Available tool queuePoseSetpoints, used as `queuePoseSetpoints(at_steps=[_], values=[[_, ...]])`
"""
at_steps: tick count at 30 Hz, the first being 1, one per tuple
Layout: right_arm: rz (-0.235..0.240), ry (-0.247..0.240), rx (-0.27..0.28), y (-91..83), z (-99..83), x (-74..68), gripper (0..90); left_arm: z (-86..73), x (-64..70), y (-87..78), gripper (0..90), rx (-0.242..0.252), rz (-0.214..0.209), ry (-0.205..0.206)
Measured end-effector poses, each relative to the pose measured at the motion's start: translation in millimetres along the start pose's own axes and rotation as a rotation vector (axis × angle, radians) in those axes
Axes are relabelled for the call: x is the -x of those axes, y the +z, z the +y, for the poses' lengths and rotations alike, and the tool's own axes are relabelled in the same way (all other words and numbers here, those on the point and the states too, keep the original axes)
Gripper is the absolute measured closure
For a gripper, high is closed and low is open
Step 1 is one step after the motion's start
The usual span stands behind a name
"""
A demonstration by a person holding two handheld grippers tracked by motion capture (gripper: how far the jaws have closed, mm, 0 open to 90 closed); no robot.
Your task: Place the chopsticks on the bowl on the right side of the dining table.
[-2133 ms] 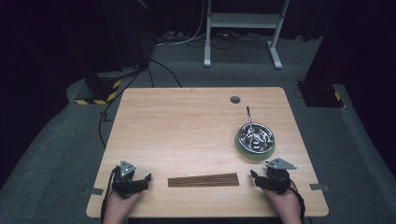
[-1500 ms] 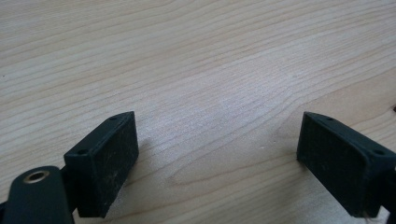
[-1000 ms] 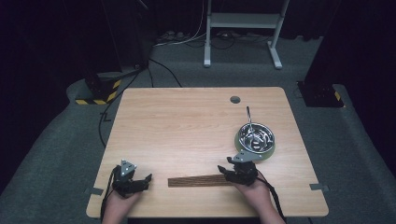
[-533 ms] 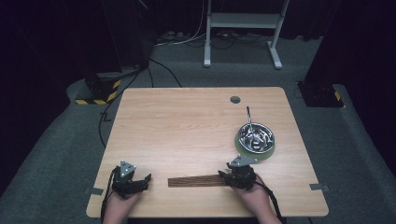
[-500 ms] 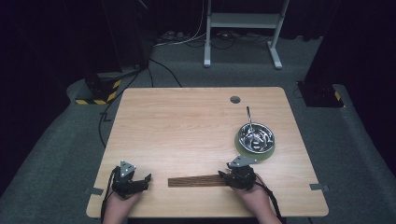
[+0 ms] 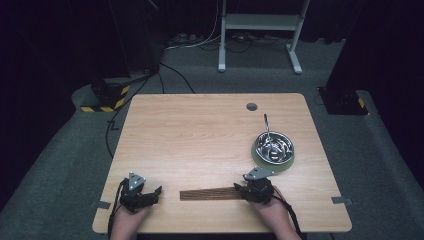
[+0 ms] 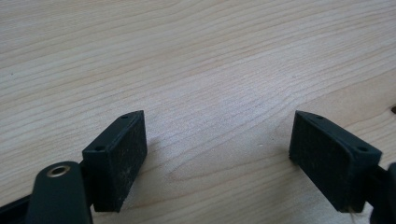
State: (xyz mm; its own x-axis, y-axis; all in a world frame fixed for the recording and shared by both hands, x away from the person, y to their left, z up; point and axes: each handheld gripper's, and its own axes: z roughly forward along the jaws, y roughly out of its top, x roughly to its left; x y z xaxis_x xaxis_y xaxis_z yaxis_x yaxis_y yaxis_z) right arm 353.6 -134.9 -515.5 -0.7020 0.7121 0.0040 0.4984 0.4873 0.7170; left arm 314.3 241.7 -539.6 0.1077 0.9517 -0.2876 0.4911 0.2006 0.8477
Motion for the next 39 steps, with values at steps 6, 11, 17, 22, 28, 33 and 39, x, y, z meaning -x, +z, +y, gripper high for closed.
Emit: queuePoseSetpoints(at_steps=[6, 11, 17, 22, 28, 33, 39], values=[[0.0, -0.003, 0.003, 0.7, 0.3, -1.6, 49.0, 0.2, -0.7, -0.8, 20.0, -0.008, -0.003, 0.008], [0.0, -0.002, 0.001, 0.6, 0.2, -2.3, 49.2, 0.2, -0.5, -0.7, 20.3, -0.006, -0.003, 0.004], [-0.022, 0.004, 0.013, 2.9, 1.3, -0.8, 48.7, 0.2, -0.4, -0.8, 20.8, -0.005, -0.005, 0.004], [-0.043, 0.005, 0.022, 6.1, 4.1, 2.4, 47.7, 0.2, -0.4, -0.8, 20.9, -0.005, -0.005, 0.004], [-0.015, 0.01, 0.036, 2.0, 4.5, 1.9, 52.7, 0.1, -0.3, -0.8, 21.0, -0.004, -0.005, 0.003], [0.011, 0.001, 0.031, 2.1, 4.1, 0.9, 55.3, 0.2, -0.6, -0.9, 21.1, -0.006, -0.006, 0.005], [0.001, -0.001, 0.01, 5.1, 3.2, 1.6, 57.0, 0.1, -0.1, -0.9, 21.7, -0.003, -0.008, 0.001]])
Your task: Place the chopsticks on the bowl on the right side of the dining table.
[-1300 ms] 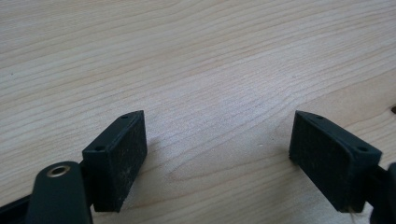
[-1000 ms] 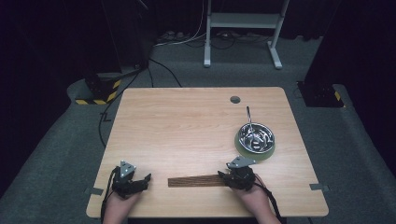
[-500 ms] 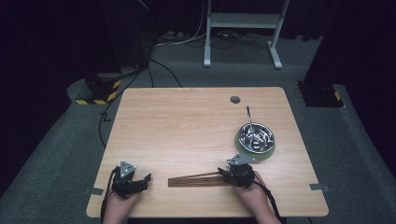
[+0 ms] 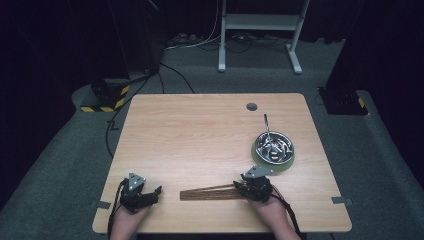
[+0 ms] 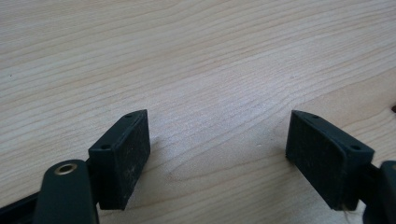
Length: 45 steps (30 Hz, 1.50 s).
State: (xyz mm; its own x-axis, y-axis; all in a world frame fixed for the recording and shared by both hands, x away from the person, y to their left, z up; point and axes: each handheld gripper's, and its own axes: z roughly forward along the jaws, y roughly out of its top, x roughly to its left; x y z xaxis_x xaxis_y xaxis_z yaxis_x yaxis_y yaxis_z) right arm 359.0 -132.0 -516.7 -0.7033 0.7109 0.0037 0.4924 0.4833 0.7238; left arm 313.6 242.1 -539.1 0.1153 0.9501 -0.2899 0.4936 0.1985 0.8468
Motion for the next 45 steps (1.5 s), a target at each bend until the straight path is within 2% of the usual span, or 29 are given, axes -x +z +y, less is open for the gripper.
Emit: queuePoseSetpoints(at_steps=[5, 18, 27, 32, 40, 42, 45], values=[[-0.016, 0.014, -0.012, 2.6, -0.7, 1.2, 56.6, -0.1, 0.2, 0.2, 22.2, 0.005, -0.004, 0.001], [-0.045, 0.011, -0.025, 1.8, -1.3, 5.1, 59.7, -0.2, 0.2, -0.1, 22.4, 0.001, -0.003, 0.003], [-0.076, 0.04, -0.024, 0.6, -2.5, 13.3, 60.1, -0.1, 0.0, -0.8, 22.9, -0.006, -0.002, 0.01], [-0.089, 0.054, -0.026, 0.1, -2.2, 17.2, 63.1, -0.1, -0.5, -1.2, 23.2, -0.01, -0.004, 0.02], [-0.092, 0.054, -0.033, 4.5, 3.4, 23.3, 66.3, -0.2, -0.4, -1.2, 23.7, -0.009, -0.004, 0.023], [-0.092, 0.055, -0.034, 5.1, 4.4, 24.7, 67.5, -0.4, 0.7, -0.6, 23.8, 0.001, -0.005, 0.011], [-0.084, 0.05, -0.059, 6.3, 8.9, 26.1, 68.4, 0.0, 1.0, -0.1, 24.1, 0.001, -0.005, 0.008]])
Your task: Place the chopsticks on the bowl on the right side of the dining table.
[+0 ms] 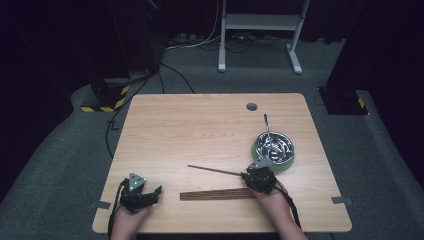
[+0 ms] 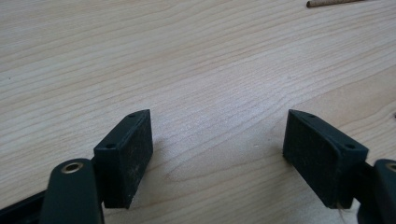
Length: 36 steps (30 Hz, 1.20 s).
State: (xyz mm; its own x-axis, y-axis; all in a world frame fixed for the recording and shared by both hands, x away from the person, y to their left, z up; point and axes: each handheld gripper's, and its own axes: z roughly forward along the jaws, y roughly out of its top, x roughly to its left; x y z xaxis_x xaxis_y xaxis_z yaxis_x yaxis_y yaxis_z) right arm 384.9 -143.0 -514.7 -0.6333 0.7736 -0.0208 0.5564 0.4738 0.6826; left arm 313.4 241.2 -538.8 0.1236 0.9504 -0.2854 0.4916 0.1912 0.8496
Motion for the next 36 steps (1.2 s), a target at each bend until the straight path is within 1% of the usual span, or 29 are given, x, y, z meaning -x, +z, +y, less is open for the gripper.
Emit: queuePoseSetpoints(at_steps=[6, 7, 8, 9, 12, 14, 15, 16, 17, 18, 19, 21, 23, 25, 27, 28, 29, 30, 31, 33, 34, 35, 36], values=[[0.033, -0.014, -0.024, 2.6, 6.0, 3.5, 68.2, -0.4, 0.9, 0.6, 24.7, 0.013, -0.004, -0.001], [0.047, -0.006, -0.026, 2.8, 6.6, 4.3, 68.2, -0.6, 1.4, 0.0, 24.9, 0.007, -0.004, 0.004], [0.062, 0.001, -0.025, 3.7, 7.5, 7.5, 68.7, -0.6, 0.8, -0.9, 25.1, -0.005, -0.005, 0.02], [0.066, 0.003, -0.028, 4.0, 8.2, 8.2, 69.2, -0.9, 1.4, -0.3, 25.1, 0.005, -0.014, 0.017], [0.077, -0.032, -0.044, 5.3, 11.6, 7.1, 71.4, -0.7, 2.2, -0.1, 25.4, 0.002, -0.023, -0.001], [0.074, -0.07, -0.052, 6.6, 14.1, 4.1, 72.7, -0.8, 1.7, -0.8, 25.9, -0.006, -0.033, 0.009], [0.072, -0.086, -0.058, 7.3, 15.5, 2.4, 73.3, -1.3, 3.2, -0.5, 26.9, 0.004, -0.039, -0.006], [0.075, -0.097, -0.059, 8.2, 16.8, 0.7, 74.1, -1.2, 2.2, -1.6, 27.7, -0.008, -0.042, 0.019], [0.08, -0.106, -0.066, 8.9, 18.4, -0.4, 75.1, -1.3, 2.4, -1.5, 27.8, -0.006, -0.044, 0.019], [0.08, -0.11, -0.063, 10.3, 19.6, -2.4, 76.1, -1.3, 2.7, -1.2, 27.8, -0.005, -0.045, 0.006], [0.093, -0.121, -0.069, 11.4, 21.5, -4.0, 76.8, -1.3, 3.0, -0.8, 27.8, 0.0, -0.047, -0.001], [0.092, -0.124, -0.063, 12.9, 22.4, -5.7, 77.2, -1.3, 3.0, -0.9, 27.8, 0.0, -0.047, -0.001], [0.107, -0.147, -0.068, 16.8, 27.4, -11.0, 77.1, -1.4, 3.1, -0.9, 27.8, 0.0, -0.046, -0.001], [0.117, -0.153, -0.077, 17.9, 29.5, -13.0, 75.0, -1.3, 3.0, -0.8, 27.8, 0.0, -0.047, -0.001], [0.114, -0.156, -0.07, 19.2, 30.3, -15.5, 75.0, -1.2, 3.0, -0.5, 27.7, 0.002, -0.046, -0.002], [0.132, -0.164, -0.08, 19.2, 31.5, -15.8, 75.6, -1.2, 3.0, -0.5, 27.7, 0.002, -0.046, -0.002], [0.132, -0.164, -0.08, 19.2, 31.5, -15.8, 75.6, -1.2, 2.9, -0.6, 27.7, 0.0, -0.044, -0.001], [0.132, -0.189, -0.089, 21.4, 35.2, -17.4, 77.6, -1.1, 2.8, -0.6, 27.7, -0.002, -0.045, 0.0], [0.135, -0.198, -0.097, 22.2, 37.3, -16.8, 77.5, -1.0, 2.6, -0.8, 27.5, -0.004, -0.048, 0.001], [0.135, -0.195, -0.1, 23.6, 39.1, -17.3, 77.4, -0.9, 2.4, -0.9, 27.4, -0.007, -0.05, 0.003], [0.144, -0.193, -0.105, 26.7, 42.5, -17.9, 75.9, -1.1, 2.5, -0.9, 27.3, -0.005, -0.05, 0.003], [0.138, -0.192, -0.104, 27.8, 43.6, -18.4, 74.9, -1.3, 2.6, -1.2, 27.3, -0.005, -0.051, 0.003], [0.145, -0.188, -0.111, 28.9, 45.3, -19.2, 74.7, -1.3, 1.5, -1.7, 27.3, -0.009, -0.056, 0.018]])
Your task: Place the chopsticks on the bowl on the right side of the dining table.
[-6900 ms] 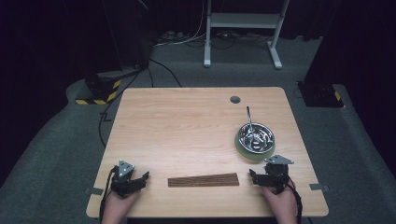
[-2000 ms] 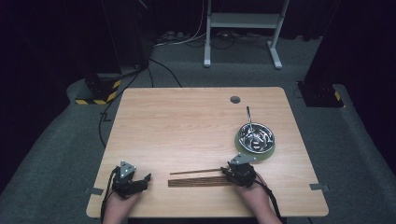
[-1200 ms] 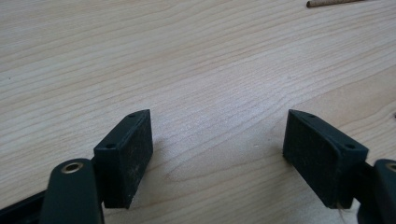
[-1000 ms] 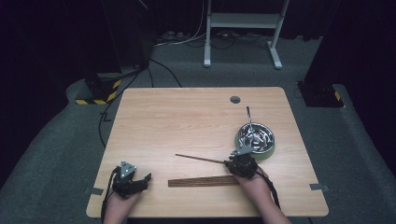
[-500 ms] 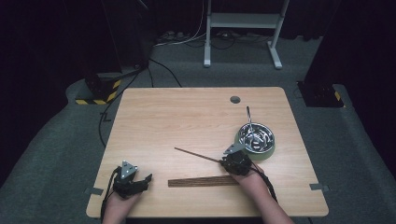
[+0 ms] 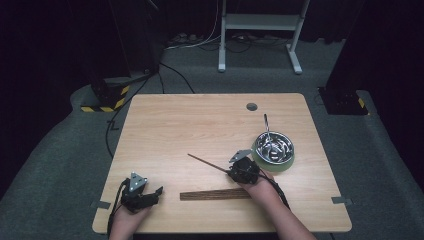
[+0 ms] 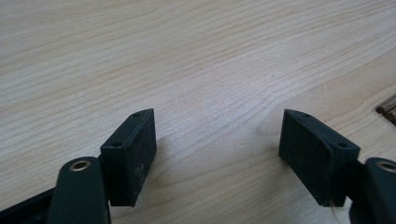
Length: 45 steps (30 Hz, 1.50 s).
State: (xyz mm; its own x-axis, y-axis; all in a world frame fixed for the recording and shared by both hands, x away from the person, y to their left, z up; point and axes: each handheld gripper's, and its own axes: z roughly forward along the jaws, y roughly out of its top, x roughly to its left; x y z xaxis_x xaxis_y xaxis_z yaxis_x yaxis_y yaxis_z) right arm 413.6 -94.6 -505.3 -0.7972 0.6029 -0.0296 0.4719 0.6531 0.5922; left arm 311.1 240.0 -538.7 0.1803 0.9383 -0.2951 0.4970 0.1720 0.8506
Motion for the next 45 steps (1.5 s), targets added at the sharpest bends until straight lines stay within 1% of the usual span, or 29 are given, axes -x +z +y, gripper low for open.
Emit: queuePoseSetpoints(at_steps=[1, 2, 4, 5, 6, 7, 9, 10, 14, 15, 16, 17, 21, 23, 26, 27, 28, 30, 33, 34, 36, 38, 39, 40, 41, 42, 43, 44, 45], values=[[0.0, 0.0, 0.0, 0.0, 0.0, 0.0, 74.7, 0.0, 0.0, 0.0, 27.3, 0.0, 0.0, 0.0], [-0.012, -0.013, 0.002, 3.2, 4.2, 0.0, 73.3, 0.0, 1.1, 0.5, 27.3, 0.005, 0.004, -0.016], [-0.01, -0.007, -0.004, 3.8, 5.7, -0.6, 73.4, 0.0, 1.0, 0.5, 26.9, 0.004, 0.002, -0.014], [0.02, -0.004, -0.003, 6.0, 8.5, -0.2, 75.0, 0.1, 0.0, 0.1, 26.3, -0.004, -0.001, 0.004], [0.012, -0.017, 0.001, 6.8, 9.2, 0.1, 75.3, -0.1, 0.3, 0.6, 26.1, 0.003, -0.004, -0.001], [0.024, -0.011, 0.002, 7.8, 10.0, -1.1, 75.4, 0.0, 0.1, 0.2, 25.9, -0.005, -0.001, 0.006], [0.016, -0.031, -0.007, 8.4, 12.4, -1.6, 75.4, 0.1, -0.3, -0.1, 25.1, -0.013, -0.004, 0.013], [0.021, -0.029, -0.003, 9.1, 13.1, -2.2, 75.8, 0.1, -0.4, -0.1, 24.8, -0.014, -0.005, 0.015], [0.01, -0.03, -0.005, 9.6, 13.8, -3.0, 75.7, 0.0, -0.3, -0.3, 24.7, -0.015, -0.005, 0.015], [0.012, -0.02, -0.006, 9.5, 13.5, -3.3, 75.8, -0.1, -0.1, -0.3, 24.7, -0.013, -0.004, 0.014], [0.012, -0.02, -0.006, 9.5, 13.5, -3.3, 75.8, -0.1, -0.1, -0.3, 24.7, -0.013, -0.004, 0.014], [0.024, -0.029, -0.001, 9.2, 13.1, -1.9, 76.0, -0.3, 0.2, -0.4, 24.7, -0.01, -0.002, 0.012], [0.031, -0.036, 0.004, 10.3, 13.7, -0.7, 74.8, -0.4, 0.6, -0.1, 24.7, -0.004, -0.002, 0.004], [0.036, -0.039, 0.006, 11.6, 14.6, -0.5, 74.8, -0.4, 0.1, -0.8, 24.7, -0.012, 0.0, 0.013], [0.042, -0.051, 0.017, 13.2, 16.0, 0.1, 75.2, -0.4, 0.4, -0.4, 24.7, -0.008, -0.001, 0.009], [0.043, -0.046, 0.018, 13.7, 16.3, -0.2, 75.6, -0.4, 0.0, -0.9, 24.7, -0.013, 0.0, 0.014], [0.047, -0.054, 0.019, 14.1, 16.6, 0.2, 75.7, -0.4, 0.0, -0.8, 24.7, -0.013, -0.001, 0.014], [0.051, -0.051, 0.023, 15.0, 17.0, -0.5, 75.9, -0.4, 0.1, -0.8, 24.7, -0.013, 0.0, 0.013], [0.054, -0.06, 0.031, 15.9, 17.6, -0.5, 75.8, -0.5, -0.1, -1.1, 24.7, -0.015, 0.001, 0.015], [0.049, -0.063, 0.037, 16.7, 17.8, -1.1, 75.8, -0.4, -0.5, -1.4, 24.8, -0.019, 0.001, 0.021], [0.054, -0.075, 0.031, 17.3, 19.2, -1.9, 75.9, -0.4, -0.5, -1.5, 24.8, -0.019, 0.001, 0.021], [0.054, -0.086, 0.03, 18.0, 20.6, -3.5, 77.7, -0.5, -0.4, -1.5, 24.9, -0.019, 0.001, 0.021], [0.051, -0.08, 0.03, 18.4, 20.9, -5.0, 79.0, -0.6, 0.0, -1.3, 24.9, -0.013, 0.001, 0.014], [0.054, -0.093, 0.029, 18.4, 21.3, -5.3, 81.2, -0.6, 0.0, -1.3, 25.0, -0.013, 0.001, 0.014], [0.054, -0.093, 0.029, 18.4, 21.3, -5.3, 81.2, -0.8, 0.3, -1.4, 25.0, -0.012, 0.002, 0.011], [0.048, -0.108, 0.027, 18.1, 21.4, -7.5, 83.0, -1.2, 1.3, -1.2, 25.1, -0.005, 0.001, -0.001], [0.043, -0.118, 0.027, 18.2, 21.7, -7.5, 83.2, -1.2, 1.4, -1.2, 25.1, -0.005, 0.002, -0.003], [0.047, -0.111, 0.023, 18.2, 21.8, -8.3, 83.2, -1.3, 1.4, -1.1, 25.1, -0.001, -0.001, -0.004], [0.045, -0.118, 0.022, 18.2, 22.0, -8.2, 83.3, -1.2, 1.4, -1.3, 25.2, -0.005, 0.002, -0.002]])
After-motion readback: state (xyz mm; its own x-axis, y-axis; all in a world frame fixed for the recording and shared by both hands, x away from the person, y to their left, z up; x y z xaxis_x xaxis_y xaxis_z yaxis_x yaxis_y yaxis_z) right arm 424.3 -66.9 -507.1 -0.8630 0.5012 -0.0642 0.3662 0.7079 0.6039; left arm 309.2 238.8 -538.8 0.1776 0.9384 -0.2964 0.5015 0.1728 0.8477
